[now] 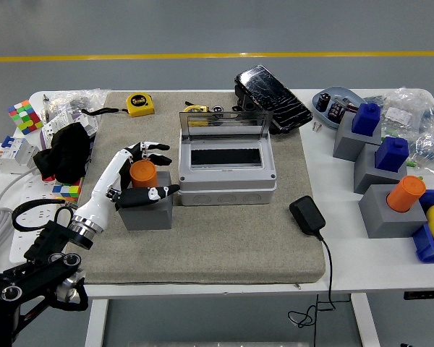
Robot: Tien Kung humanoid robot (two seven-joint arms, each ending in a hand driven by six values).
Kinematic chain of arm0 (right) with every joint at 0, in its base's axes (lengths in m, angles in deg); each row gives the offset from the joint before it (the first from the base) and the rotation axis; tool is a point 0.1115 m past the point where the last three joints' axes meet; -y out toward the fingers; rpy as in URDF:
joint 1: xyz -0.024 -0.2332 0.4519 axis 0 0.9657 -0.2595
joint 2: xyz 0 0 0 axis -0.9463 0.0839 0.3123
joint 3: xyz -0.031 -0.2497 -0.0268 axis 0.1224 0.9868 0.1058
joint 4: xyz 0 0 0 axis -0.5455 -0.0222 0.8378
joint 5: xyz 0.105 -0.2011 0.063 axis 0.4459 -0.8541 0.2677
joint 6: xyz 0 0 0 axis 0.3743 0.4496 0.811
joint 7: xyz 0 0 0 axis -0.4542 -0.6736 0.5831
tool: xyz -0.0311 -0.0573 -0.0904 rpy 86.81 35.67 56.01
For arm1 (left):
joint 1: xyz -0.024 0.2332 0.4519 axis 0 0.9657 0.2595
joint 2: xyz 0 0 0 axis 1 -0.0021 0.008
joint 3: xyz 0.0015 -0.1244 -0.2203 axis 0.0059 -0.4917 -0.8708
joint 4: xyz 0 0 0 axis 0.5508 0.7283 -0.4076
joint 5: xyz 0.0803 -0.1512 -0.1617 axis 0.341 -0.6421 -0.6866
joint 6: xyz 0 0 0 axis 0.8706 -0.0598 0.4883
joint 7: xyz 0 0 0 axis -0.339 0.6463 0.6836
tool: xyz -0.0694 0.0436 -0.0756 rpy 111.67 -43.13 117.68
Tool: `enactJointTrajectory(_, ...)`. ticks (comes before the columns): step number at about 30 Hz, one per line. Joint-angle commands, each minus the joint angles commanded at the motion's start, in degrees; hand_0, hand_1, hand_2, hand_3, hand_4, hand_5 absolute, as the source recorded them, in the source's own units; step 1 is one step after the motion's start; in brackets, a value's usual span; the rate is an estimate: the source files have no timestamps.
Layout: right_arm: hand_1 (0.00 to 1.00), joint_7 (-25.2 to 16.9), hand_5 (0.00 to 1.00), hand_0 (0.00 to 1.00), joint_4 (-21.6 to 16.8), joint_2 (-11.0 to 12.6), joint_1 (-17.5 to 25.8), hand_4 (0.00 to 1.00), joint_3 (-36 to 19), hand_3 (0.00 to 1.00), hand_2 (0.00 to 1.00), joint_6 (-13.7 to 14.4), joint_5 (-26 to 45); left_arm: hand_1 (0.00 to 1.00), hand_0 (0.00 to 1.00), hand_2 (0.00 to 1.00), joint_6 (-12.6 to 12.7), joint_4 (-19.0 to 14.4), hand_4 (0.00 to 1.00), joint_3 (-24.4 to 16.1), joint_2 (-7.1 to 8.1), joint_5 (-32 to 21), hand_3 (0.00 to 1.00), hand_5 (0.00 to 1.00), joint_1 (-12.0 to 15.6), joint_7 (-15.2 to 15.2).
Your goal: Fetch the battery,place it into the box,close the lid of the box
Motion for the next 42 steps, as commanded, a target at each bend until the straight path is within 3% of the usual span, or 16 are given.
enactJointTrajectory(1,0.672,0.00,0.479,0.667,-0.01,0.01,-0.03,0.907,0.07,0.535,0.688,0.00,-0.01,0.541,0.597,0.525,-0.12,0.04,0.998,0.18,0.01,-0.35,0.625,0.002,-0.10,0.11)
enactJointTrajectory(2,0.672,0.00,0.478,0.667,-0.03,0.02,-0.07,0.907,0.16,0.535,0.688,0.01,0.03,0.380,0.512,0.441,-0.17,0.11,0.998,0.33,-0.01,-0.73,0.569,0.002,-0.19,0.15)
enactJointTrajectory(7,0.672,-0.02,0.478,0.667,-0.12,0.05,-0.19,0.907,0.36,0.535,0.688,0.04,0.04,0.380,0.512,0.441,0.15,0.06,0.998,0.58,-0.05,-2.00,0.569,0.002,-0.38,-0.42)
enactJointTrajectory(8,0.672,0.00,0.478,0.667,-0.10,0.04,-0.20,0.907,0.39,0.534,0.688,0.05,0.05,0.255,0.138,0.377,0.24,0.16,0.928,0.85,-0.06,-2.36,0.423,0.002,-0.54,-0.55)
enactJointTrajectory(13,0.672,0.01,0.478,0.667,-0.12,0.05,-0.24,0.907,0.51,0.534,0.688,0.08,0.09,0.255,0.138,0.377,0.55,0.93,0.928,2.02,-0.27,-5.22,0.423,0.002,-0.96,-1.34)
enactJointTrajectory(14,0.672,0.02,0.478,0.668,-0.12,0.06,-0.25,0.907,0.53,0.534,0.688,0.09,0.09,0.081,0.045,0.296,0.42,1.13,0.939,2.20,-0.36,-6.00,0.309,0.002,-1.01,-1.43)
enactJointTrajectory(19,0.672,0.01,0.478,0.668,-0.11,0.10,-0.15,0.907,0.71,0.534,0.688,0.12,0.09,0.081,0.045,0.296,0.51,1.59,0.939,2.89,-0.74,-9.20,0.309,0.002,-1.31,-2.81)
enactJointTrajectory(20,0.673,0.01,0.478,0.667,-0.09,0.10,-0.12,0.907,0.72,0.534,0.688,0.12,0.08,0.002,0.041,0.173,0.52,1.56,0.897,2.94,-0.80,-9.83,0.184,0.002,-1.35,-3.15)
enactJointTrajectory(29,0.673,-0.11,0.478,0.667,-0.11,0.01,0.12,0.907,0.42,0.534,0.688,0.20,-0.09,0.002,0.040,0.139,0.33,-0.12,0.895,2.49,-0.71,-11.83,0.166,0.002,-1.52,-4.17)
enactJointTrajectory(34,0.673,-0.19,0.478,0.667,-0.11,0.00,0.16,0.907,0.03,0.533,0.688,0.26,-0.18,0.002,0.038,0.139,0.47,-2.77,0.896,0.57,-0.18,-6.76,0.164,0.002,-2.20,-0.20)
enactJointTrajectory(38,0.673,-0.24,0.479,0.668,-0.09,0.09,0.17,0.907,-0.06,0.533,0.688,0.33,-0.22,0.002,0.032,0.145,1.24,-6.41,0.905,-1.23,0.32,2.62,0.166,0.002,-4.74,7.92)
enactJointTrajectory(42,0.673,-0.28,0.479,0.668,-0.09,0.09,0.14,0.907,0.03,0.533,0.688,0.35,-0.13,0.002,0.032,0.145,1.09,-8.23,0.905,-0.56,-0.50,12.31,0.166,0.002,-9.19,15.90)
